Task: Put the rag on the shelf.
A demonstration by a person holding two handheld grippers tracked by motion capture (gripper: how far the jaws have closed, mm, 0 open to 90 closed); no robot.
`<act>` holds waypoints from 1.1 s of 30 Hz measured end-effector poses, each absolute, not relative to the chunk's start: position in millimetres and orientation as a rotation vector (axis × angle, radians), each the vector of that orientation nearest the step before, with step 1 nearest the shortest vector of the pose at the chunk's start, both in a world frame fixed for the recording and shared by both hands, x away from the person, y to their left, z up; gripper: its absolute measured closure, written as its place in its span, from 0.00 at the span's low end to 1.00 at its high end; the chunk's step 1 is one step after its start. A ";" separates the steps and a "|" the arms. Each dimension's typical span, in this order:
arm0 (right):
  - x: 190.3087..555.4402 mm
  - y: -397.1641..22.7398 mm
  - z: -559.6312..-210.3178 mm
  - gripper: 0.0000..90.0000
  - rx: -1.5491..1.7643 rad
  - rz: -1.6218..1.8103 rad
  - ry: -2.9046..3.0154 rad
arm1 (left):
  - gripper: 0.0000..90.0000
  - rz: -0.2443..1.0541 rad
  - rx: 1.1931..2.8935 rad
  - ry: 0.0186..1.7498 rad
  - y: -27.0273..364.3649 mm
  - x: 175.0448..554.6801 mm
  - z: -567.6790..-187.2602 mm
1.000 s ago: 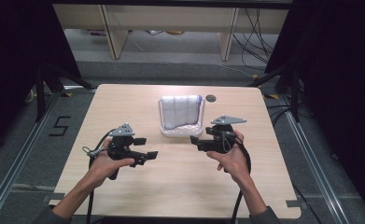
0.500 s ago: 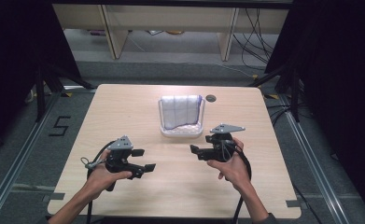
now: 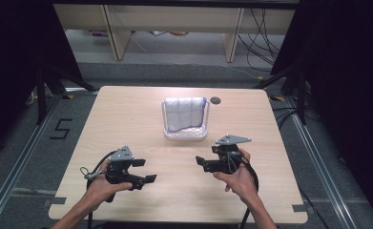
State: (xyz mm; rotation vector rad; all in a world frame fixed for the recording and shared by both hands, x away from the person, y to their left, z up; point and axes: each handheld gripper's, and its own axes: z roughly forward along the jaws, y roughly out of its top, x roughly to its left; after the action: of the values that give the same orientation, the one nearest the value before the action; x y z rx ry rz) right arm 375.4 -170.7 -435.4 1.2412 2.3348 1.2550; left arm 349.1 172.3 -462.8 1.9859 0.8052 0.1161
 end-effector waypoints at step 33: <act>314.2 -183.0 -471.7 0.19 1.214 1.207 2.409 | 0.22 0.160 2.034 0.802 187.8 298.9 -495.5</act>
State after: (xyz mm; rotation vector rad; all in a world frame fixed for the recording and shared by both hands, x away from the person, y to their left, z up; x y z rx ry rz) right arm 314.2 -183.0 -471.7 1.2138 2.4089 1.2070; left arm 298.9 187.8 -495.5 2.0336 0.8018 0.1595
